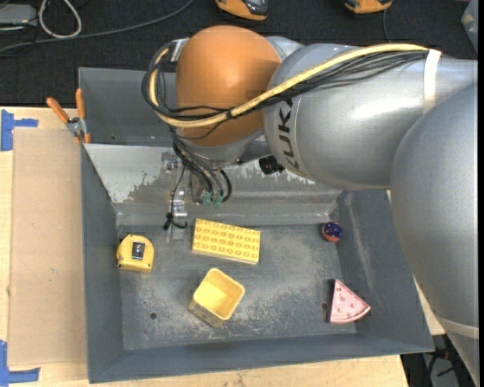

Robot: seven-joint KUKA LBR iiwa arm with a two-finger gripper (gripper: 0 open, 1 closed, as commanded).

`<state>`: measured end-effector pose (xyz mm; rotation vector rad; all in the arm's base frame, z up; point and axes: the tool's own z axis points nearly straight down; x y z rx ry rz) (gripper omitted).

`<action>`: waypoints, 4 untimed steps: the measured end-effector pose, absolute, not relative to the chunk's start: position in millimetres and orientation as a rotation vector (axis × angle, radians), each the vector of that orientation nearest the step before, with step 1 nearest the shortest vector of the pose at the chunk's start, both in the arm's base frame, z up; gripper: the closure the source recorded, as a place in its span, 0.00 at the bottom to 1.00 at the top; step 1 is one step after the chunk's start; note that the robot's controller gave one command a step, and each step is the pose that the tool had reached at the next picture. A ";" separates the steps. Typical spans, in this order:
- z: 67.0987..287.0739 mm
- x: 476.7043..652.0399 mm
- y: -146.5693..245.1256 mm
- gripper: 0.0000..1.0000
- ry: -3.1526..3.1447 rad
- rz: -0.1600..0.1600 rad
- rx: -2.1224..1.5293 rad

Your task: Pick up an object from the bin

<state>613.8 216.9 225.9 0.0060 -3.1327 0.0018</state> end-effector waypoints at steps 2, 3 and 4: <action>137.4 600.3 234.2 0.00 -3.140 -0.002 0.037; 120.7 596.3 238.3 0.00 -3.141 -0.002 0.099; 136.7 597.1 239.1 0.00 -3.144 -0.004 0.079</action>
Offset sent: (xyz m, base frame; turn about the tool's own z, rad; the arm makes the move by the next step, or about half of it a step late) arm -0.0254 0.0306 -0.1559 -0.0327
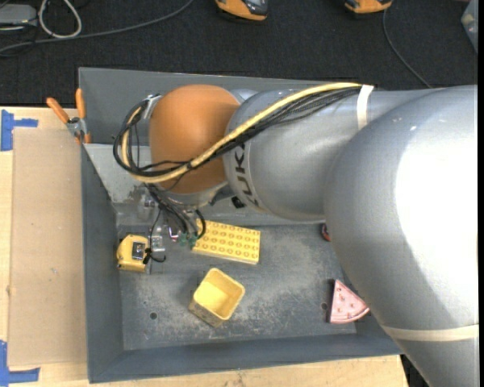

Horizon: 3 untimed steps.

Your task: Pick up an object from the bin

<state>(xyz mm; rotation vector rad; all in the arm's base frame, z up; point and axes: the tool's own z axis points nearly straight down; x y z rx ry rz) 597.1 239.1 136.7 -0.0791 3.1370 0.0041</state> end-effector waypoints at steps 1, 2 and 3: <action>66.3 606.4 239.2 0.00 3.144 0.001 0.006; 69.2 607.7 244.4 1.00 3.126 0.000 -0.230; 69.2 607.7 244.2 1.00 3.126 0.000 -0.228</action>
Offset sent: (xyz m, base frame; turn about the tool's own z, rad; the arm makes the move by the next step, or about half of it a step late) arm 0.0103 0.0075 -0.0667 -0.0989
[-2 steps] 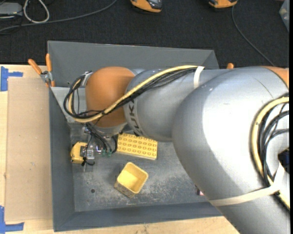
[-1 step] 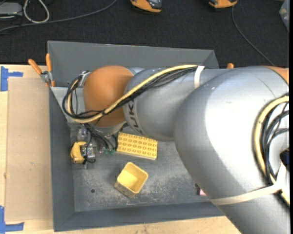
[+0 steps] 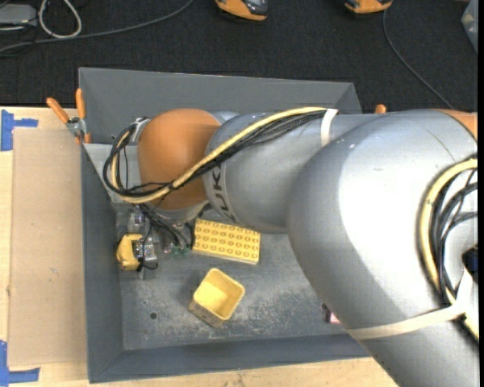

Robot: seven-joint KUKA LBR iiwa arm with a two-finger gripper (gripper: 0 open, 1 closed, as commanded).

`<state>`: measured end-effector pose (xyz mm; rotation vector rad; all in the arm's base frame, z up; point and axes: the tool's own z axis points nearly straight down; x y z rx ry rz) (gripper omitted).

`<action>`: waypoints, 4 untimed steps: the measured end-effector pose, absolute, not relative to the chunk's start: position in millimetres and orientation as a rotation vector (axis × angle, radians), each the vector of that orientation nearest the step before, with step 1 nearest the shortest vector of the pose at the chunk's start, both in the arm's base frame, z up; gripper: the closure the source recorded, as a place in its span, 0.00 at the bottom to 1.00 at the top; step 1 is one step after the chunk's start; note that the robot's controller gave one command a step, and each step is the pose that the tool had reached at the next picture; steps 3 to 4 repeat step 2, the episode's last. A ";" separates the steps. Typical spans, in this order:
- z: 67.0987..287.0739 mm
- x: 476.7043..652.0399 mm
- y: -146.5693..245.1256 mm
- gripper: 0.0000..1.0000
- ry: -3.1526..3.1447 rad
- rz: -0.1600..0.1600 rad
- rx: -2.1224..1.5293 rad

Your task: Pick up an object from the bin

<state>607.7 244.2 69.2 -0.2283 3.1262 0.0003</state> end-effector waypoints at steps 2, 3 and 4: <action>132.9 605.8 244.2 1.00 3.132 0.000 -0.225; 132.9 605.8 244.2 1.00 3.132 0.000 -0.225; 132.9 605.8 244.2 1.00 3.132 0.000 -0.225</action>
Offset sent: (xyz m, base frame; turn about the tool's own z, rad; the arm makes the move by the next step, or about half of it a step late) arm -0.0022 -0.0007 0.0827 0.0010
